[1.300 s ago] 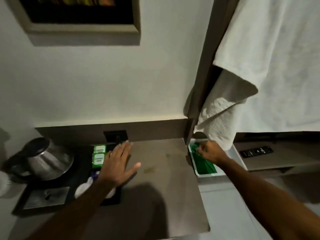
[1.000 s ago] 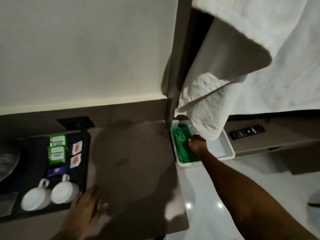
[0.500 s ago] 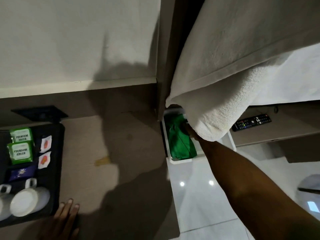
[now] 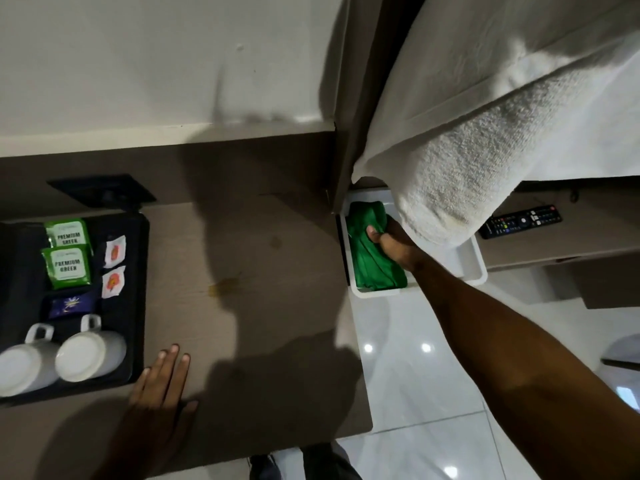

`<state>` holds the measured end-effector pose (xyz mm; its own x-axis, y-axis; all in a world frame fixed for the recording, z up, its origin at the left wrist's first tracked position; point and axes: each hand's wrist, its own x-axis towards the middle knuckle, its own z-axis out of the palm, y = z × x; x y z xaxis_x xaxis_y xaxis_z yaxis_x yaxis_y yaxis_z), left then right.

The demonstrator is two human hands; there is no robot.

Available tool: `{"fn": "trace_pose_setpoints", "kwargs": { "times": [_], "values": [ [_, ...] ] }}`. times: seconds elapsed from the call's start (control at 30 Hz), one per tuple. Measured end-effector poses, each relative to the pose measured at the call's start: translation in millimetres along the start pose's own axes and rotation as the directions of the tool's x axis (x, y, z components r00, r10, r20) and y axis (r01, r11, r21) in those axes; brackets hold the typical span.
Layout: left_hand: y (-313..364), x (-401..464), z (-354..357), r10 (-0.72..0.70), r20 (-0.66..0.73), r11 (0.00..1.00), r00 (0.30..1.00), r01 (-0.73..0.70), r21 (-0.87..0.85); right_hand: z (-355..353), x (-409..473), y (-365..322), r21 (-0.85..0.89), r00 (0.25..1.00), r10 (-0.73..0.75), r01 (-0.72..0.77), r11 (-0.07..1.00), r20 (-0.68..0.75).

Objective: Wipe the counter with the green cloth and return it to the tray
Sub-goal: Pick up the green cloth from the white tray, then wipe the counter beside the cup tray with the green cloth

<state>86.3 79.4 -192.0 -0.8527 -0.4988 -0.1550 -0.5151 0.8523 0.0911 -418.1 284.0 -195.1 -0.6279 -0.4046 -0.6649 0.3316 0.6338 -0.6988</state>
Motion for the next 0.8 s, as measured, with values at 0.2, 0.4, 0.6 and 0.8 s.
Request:
{"fn": "trace_pose_setpoints", "kwargs": {
  "times": [0.2, 0.4, 0.6, 0.8],
  "values": [
    [-2.8, 2.5, 10.0, 0.142, -0.090, 0.989, 0.986, -0.137, 0.054, 15.4, -22.3, -14.5, -0.248, 0.971, -0.215, 0.184, 0.951, -0.102],
    [-4.7, 14.8, -3.0, 0.072, 0.115, 0.995, 0.991, -0.062, -0.083, 59.6, -98.9, -18.9, -0.468, 0.842, -0.528, 0.423, 0.776, -0.113],
    [-6.8, 9.6, 6.3, 0.084, 0.031, 0.985, 0.996, -0.078, -0.156, 133.0, -140.7, -42.6, -0.489, 0.678, -0.723, 0.590, 0.643, -0.133],
    [-17.5, 2.3, 13.1, 0.160, 0.010, 0.970, 0.987, -0.155, -0.187, 208.2, -99.4, -64.0, -0.601, 0.708, -0.631, 0.365, 0.711, -0.317]
  ]
}}
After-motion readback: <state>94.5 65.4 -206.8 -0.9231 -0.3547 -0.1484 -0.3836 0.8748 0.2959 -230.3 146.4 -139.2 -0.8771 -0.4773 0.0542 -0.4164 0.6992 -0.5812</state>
